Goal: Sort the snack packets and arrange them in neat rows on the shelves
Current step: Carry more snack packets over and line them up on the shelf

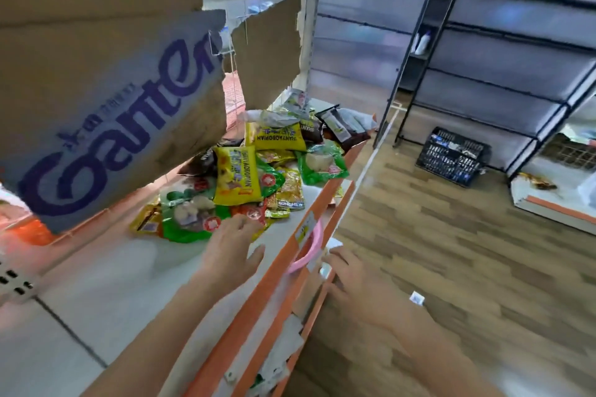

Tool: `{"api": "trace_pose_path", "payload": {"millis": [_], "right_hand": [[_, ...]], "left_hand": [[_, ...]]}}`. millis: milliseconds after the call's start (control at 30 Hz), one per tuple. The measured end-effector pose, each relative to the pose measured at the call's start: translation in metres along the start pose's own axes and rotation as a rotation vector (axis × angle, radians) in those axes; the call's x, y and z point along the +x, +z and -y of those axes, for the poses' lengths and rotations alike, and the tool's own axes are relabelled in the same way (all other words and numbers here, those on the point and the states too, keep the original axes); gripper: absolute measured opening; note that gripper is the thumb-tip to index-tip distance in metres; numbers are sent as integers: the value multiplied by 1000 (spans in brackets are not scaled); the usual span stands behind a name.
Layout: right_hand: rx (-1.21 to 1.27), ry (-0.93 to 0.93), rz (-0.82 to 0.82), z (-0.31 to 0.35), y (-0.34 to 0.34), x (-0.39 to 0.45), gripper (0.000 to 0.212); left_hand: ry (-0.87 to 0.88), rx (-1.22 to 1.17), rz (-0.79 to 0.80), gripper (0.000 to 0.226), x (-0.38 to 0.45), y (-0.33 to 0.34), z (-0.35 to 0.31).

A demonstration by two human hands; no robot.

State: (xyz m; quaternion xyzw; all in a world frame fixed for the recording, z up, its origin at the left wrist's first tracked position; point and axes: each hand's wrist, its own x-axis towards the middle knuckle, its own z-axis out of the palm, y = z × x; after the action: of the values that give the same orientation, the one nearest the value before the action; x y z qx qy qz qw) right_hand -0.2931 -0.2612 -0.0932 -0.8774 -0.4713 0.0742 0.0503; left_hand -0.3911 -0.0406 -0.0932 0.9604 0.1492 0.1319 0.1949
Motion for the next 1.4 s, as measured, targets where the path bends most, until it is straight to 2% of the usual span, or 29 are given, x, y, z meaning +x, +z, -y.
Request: {"api": "trace_pose_path", "payload": {"millis": [200, 333, 500, 600, 667, 767, 833, 933, 1000, 1133, 1200, 1267, 1333, 1400], "right_hand": [[65, -65, -79, 10, -5, 69, 46], [61, -113, -22, 8, -5, 110, 52], [89, -176, 2, 4, -13, 158, 70], [287, -176, -10, 1, -14, 190, 58], [427, -146, -13, -1, -14, 212, 60], [512, -19, -6, -3, -19, 240, 65], [509, 15, 36, -5, -22, 254, 65], [541, 22, 163, -8, -28, 270, 57], [601, 18, 232, -12, -35, 273, 53], [564, -22, 203, -30, -48, 272, 43], [528, -23, 208, -43, -50, 272, 41], [553, 1, 266, -55, -47, 273, 40], [618, 26, 321, -63, -42, 275, 38], [664, 28, 329, -68, -37, 276, 36]], "left_hand": [[-111, -28, -149, 40, 46, 0, 29], [-210, -15, -245, 48, 59, 2, 45], [-367, -112, -191, 54, 78, 6, 56], [-338, -79, -188, 52, 90, 9, 54], [-308, -99, -172, 43, 93, 10, 44], [-262, -161, -103, 32, 96, 11, 36], [-274, -176, -141, 25, 104, 6, 41], [-372, -9, -274, 16, 120, -1, 60], [-426, 147, -333, 23, 132, -5, 70], [-541, 446, -254, 40, 151, -7, 84], [-636, 449, -206, 44, 156, -6, 87], [-678, 419, -192, 36, 160, -6, 84], [-659, 383, -212, 23, 159, -7, 75], [-564, 332, -258, 12, 155, -4, 62]]}}
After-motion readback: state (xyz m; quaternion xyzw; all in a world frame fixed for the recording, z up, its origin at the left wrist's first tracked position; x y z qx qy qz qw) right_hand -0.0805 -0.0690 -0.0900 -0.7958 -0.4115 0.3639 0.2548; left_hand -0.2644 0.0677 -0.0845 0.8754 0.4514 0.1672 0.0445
